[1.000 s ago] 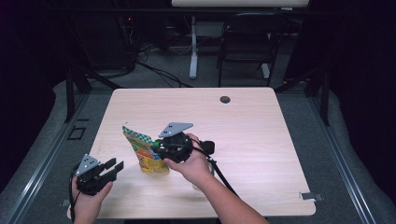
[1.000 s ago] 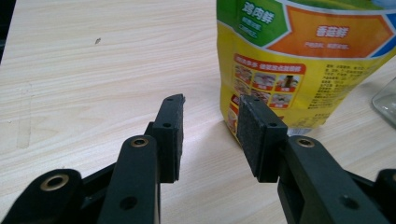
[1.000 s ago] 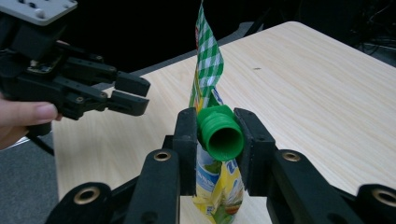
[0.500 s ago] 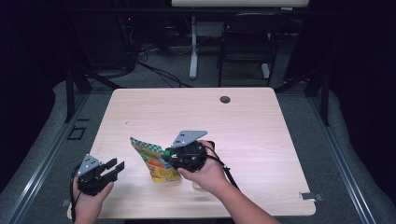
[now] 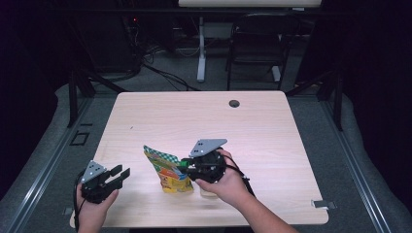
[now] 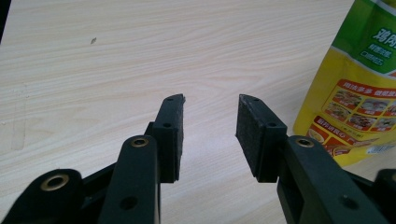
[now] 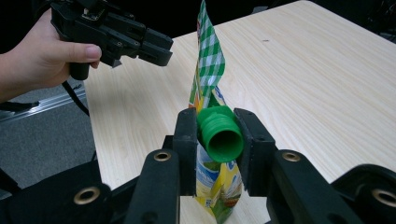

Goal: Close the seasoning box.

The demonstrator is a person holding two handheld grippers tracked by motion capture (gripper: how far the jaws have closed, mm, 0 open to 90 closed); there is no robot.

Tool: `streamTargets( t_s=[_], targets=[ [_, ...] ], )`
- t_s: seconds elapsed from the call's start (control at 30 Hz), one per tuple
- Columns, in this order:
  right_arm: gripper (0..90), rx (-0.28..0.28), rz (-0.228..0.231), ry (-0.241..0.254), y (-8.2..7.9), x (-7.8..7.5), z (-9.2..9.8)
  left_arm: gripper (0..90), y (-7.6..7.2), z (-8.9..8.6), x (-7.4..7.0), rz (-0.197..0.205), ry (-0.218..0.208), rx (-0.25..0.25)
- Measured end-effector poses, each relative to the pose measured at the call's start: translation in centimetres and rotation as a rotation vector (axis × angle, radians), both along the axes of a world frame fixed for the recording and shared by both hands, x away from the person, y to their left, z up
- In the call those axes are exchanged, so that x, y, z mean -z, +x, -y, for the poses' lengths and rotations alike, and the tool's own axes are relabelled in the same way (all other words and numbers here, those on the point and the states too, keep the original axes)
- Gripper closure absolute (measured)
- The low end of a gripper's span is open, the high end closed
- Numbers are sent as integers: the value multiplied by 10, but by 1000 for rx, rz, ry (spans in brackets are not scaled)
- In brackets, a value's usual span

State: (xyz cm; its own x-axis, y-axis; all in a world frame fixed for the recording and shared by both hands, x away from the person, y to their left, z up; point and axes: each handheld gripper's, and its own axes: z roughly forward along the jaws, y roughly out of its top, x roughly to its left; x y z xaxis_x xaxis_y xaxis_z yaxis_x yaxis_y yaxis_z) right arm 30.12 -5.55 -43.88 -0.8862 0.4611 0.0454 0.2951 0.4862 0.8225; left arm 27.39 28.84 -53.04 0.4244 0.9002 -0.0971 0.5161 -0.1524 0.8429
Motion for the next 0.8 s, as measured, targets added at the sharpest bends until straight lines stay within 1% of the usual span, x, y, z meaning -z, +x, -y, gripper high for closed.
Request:
streamTargets(
  t_s=[0.07, 0.2, 0.23, 0.47, 0.53, 0.63, 0.8],
  targets=[
    [715, 3, -2, -5, 0, 0, 2, 617, 0, 0, 0, -1, 0, 0],
    [713, 5, -13, 1, 1, 0, 4, 617, 0, 0, 0, 0, 0, 0],
    [712, 6, -22, 3, 1, 0, 4, 617, 0, 0, 0, 0, -1, 0],
    [707, 9, -21, -9, 1, -1, 3, 617, 0, 1, 1, -2, 0, 4],
    [694, 8, -23, -12, 1, -2, 2, 617, 0, 1, 1, -4, 0, 5],
    [668, 10, -19, 5, 1, -6, 3, 616, 0, 1, 1, -2, -1, 5],
    [635, 13, -10, 7, 1, -11, 2, 616, 0, 1, 1, -2, -1, 5]
  ],
)
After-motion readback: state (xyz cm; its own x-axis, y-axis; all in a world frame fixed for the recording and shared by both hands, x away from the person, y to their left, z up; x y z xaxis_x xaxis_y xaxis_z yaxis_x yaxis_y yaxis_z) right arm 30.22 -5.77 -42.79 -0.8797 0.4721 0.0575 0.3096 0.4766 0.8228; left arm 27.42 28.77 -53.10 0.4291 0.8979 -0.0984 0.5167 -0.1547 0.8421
